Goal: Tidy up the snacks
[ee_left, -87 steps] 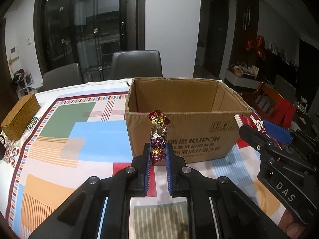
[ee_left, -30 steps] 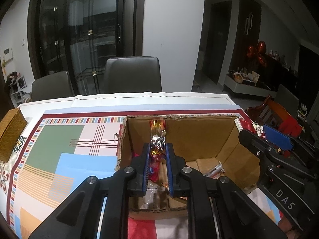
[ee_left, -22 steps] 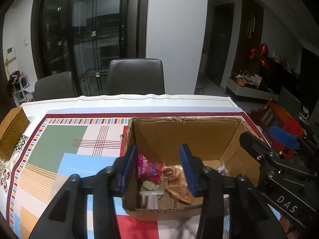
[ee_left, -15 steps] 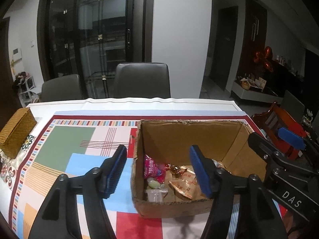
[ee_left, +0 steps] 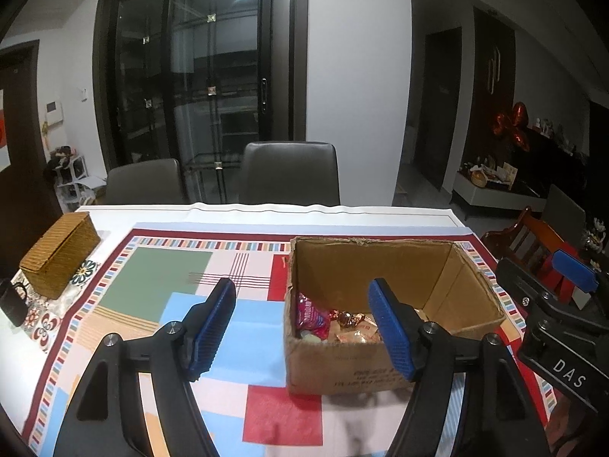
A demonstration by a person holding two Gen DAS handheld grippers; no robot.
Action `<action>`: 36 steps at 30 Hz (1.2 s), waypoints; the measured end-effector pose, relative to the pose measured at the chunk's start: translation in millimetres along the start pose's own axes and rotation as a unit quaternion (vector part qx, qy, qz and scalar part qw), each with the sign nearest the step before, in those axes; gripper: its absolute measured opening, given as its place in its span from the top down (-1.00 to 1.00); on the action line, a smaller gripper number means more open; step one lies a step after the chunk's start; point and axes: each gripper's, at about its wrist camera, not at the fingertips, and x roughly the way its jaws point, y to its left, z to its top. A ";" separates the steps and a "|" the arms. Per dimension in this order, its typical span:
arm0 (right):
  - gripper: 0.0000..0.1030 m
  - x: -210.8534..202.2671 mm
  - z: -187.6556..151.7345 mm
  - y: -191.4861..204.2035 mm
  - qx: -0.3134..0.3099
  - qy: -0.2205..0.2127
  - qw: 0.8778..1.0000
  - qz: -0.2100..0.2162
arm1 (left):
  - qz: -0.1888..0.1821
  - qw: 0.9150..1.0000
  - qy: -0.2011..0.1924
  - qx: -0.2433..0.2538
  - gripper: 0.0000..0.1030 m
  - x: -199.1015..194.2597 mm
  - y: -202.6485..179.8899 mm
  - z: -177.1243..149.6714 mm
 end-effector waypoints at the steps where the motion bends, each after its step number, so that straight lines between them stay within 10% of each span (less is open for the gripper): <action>1: -0.71 -3.6 -0.8 0.0 0.000 -0.001 1.000 -0.001 | 0.001 1.000 -0.001 -0.001 -0.39 -2.8 0.7 -1.1; 36: -0.71 -122.2 -64.0 -7.2 0.008 -0.029 1.000 -0.004 | 0.005 1.000 -0.028 -0.001 -0.39 -112.7 -2.8 -72.1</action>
